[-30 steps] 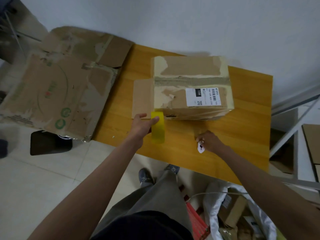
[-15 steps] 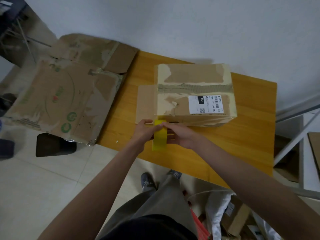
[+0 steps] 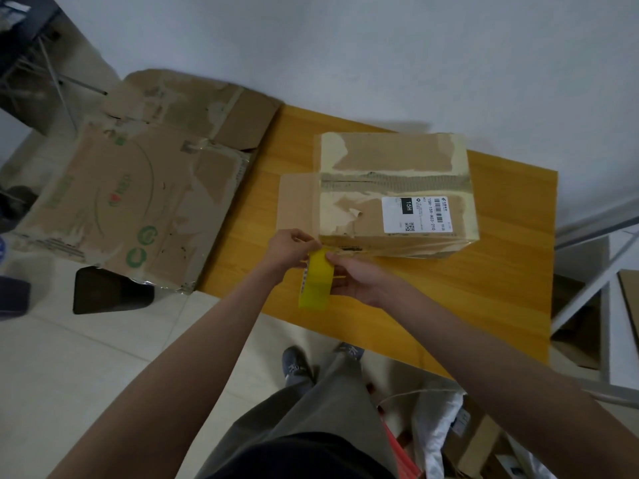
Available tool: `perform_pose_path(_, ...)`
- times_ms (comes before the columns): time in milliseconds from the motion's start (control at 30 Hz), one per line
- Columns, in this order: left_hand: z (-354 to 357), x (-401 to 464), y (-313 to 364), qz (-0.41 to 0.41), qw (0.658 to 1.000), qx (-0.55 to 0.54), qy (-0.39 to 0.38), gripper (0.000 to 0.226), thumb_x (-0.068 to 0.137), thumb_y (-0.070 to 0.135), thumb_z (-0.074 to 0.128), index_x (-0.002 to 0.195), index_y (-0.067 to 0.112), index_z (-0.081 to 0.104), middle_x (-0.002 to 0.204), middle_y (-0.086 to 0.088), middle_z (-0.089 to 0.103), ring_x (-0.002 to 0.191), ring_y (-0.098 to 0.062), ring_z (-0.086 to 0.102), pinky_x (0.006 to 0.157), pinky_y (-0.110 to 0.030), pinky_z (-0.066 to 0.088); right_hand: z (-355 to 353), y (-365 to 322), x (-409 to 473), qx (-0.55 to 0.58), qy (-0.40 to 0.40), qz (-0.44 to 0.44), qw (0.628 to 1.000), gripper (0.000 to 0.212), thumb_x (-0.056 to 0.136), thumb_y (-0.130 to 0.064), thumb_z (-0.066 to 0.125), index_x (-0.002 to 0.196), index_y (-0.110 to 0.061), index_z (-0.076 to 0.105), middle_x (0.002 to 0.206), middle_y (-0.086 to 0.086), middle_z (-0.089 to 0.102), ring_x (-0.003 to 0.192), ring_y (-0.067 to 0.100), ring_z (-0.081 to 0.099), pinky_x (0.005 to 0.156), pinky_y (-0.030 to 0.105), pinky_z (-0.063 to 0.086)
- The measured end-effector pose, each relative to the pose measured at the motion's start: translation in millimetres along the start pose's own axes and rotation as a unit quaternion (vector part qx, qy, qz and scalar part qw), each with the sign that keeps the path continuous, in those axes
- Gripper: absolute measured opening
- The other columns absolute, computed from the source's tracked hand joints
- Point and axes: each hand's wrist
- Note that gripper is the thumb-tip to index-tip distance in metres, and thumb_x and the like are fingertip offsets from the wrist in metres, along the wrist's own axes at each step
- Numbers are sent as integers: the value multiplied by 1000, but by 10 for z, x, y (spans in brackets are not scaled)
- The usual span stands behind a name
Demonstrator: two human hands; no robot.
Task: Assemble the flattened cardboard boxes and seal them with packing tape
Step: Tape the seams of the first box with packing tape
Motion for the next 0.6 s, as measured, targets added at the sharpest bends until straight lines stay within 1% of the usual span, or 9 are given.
perform_pose_path(100, 8, 53, 31, 1, 1000, -8, 6, 11, 86, 17, 76, 88, 7, 70, 92, -13, 70, 83, -24, 66, 57, -25, 53, 15, 6, 10, -3, -3, -1, 1000, 32, 103, -31, 51, 120, -6, 62, 116, 17, 68, 101, 30, 67, 90, 44, 55)
perform_pose_path(167, -2, 87, 50, 6, 1000, 10, 12, 10, 85, 12, 77, 86, 4, 72, 86, -11, 69, 81, -23, 66, 56, -25, 54, 9, 22, 19, -11, 3, 3, 1000, 36, 102, -32, 53, 125, -5, 60, 119, 17, 67, 104, 31, 66, 91, 45, 55)
perform_pose_path(300, -30, 119, 66, 17, 999, 48, -3, 8, 85, 11, 77, 84, 4, 74, 86, -8, 70, 83, -19, 66, 58, -23, 53, -5, 48, 27, -19, 10, 7, 1000, 42, 101, -32, 54, 130, -1, 57, 123, 19, 65, 105, 32, 65, 92, 46, 55)
perform_pose_path(367, -47, 128, 46, 28, 998, 45, -20, 8, 85, 11, 77, 89, 6, 73, 91, -10, 70, 88, -22, 67, 63, -26, 55, -11, 51, 27, -27, 14, 8, 1000, 42, 102, -32, 54, 130, -1, 56, 123, 18, 65, 106, 32, 65, 93, 46, 54)
perform_pose_path(433, -72, 132, 19, 33, 998, 32, -33, 22, 83, 10, 78, 104, 8, 70, 97, -13, 70, 90, -24, 68, 69, -30, 58, -19, 55, 26, -39, 18, 9, 999, 42, 102, -33, 54, 130, -2, 57, 122, 17, 66, 108, 32, 66, 94, 45, 54)
perform_pose_path(500, -95, 140, -16, 35, 997, 44, -45, 33, 85, 14, 78, 114, 6, 67, 101, -14, 70, 89, -23, 67, 70, -29, 58, -21, 57, 12, -48, 22, 8, 999, 41, 102, -32, 54, 129, -2, 58, 121, 16, 68, 107, 31, 67, 93, 44, 55)
perform_pose_path(600, -123, 122, -69, 59, 991, 108, -60, 29, 90, 24, 73, 111, 4, 72, 102, -10, 71, 87, -19, 66, 68, -26, 56, -23, 64, -25, -66, 25, 4, 997, 37, 102, -32, 54, 126, -4, 60, 119, 14, 68, 107, 30, 68, 93, 44, 55)
Point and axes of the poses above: each hand's wrist, its own x-axis towards the middle knuckle, its own z-axis out of the palm, y = z × x
